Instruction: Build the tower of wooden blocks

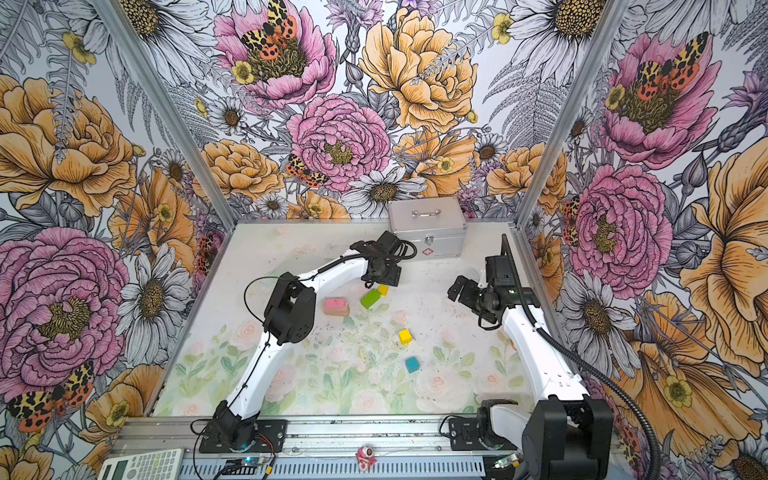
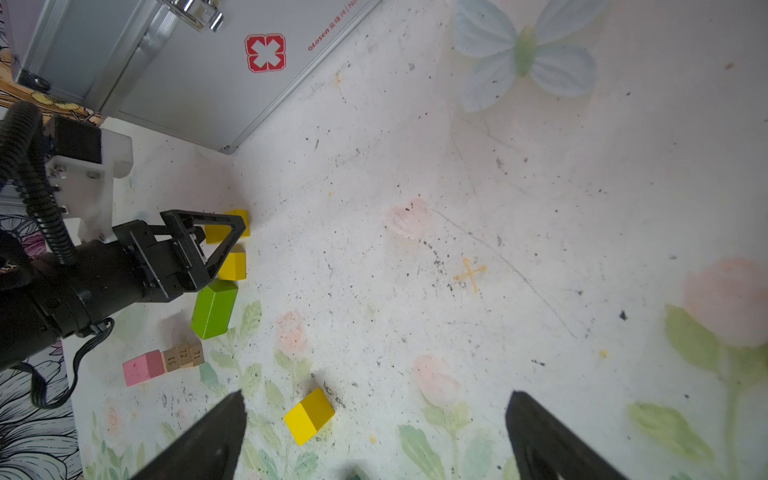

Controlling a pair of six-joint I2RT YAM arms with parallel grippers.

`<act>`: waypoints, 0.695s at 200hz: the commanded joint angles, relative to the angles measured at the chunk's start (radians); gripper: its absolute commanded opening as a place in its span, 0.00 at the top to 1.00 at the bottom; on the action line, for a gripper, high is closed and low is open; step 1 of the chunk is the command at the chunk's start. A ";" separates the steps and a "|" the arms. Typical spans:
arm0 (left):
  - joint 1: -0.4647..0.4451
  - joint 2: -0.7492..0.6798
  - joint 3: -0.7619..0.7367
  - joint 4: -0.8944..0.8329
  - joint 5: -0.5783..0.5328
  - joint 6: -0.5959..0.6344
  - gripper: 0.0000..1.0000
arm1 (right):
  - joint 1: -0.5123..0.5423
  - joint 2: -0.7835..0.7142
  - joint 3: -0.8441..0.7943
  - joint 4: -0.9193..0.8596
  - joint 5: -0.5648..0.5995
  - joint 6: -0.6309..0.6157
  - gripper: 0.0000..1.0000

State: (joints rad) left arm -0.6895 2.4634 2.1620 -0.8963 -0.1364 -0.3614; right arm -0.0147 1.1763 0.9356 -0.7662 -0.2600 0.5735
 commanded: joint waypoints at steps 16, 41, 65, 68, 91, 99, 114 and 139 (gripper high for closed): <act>0.001 0.042 0.031 -0.026 0.019 0.022 0.20 | -0.007 -0.013 0.009 0.011 -0.005 -0.021 0.00; -0.002 0.048 0.037 -0.027 0.018 0.023 0.21 | -0.006 -0.012 0.009 0.010 -0.004 -0.020 0.00; 0.001 0.051 0.036 -0.027 0.016 0.020 0.21 | -0.007 -0.019 0.010 0.010 -0.002 -0.021 0.00; 0.001 0.051 0.038 -0.027 0.016 0.021 0.21 | -0.006 -0.019 0.010 0.010 -0.001 -0.021 0.00; 0.001 0.052 0.045 -0.027 0.015 0.022 0.21 | -0.007 -0.018 0.009 0.009 -0.002 -0.021 0.00; 0.003 0.054 0.049 -0.028 0.018 0.022 0.22 | -0.007 -0.019 0.009 0.008 -0.002 -0.021 0.00; 0.002 0.057 0.054 -0.028 0.020 0.022 0.23 | -0.006 -0.019 0.008 0.008 -0.002 -0.021 0.00; 0.004 0.061 0.064 -0.028 0.020 0.024 0.24 | -0.006 -0.019 0.008 0.008 -0.004 -0.023 0.00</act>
State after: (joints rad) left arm -0.6907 2.4977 2.1921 -0.9173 -0.1364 -0.3481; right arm -0.0147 1.1763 0.9356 -0.7662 -0.2596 0.5735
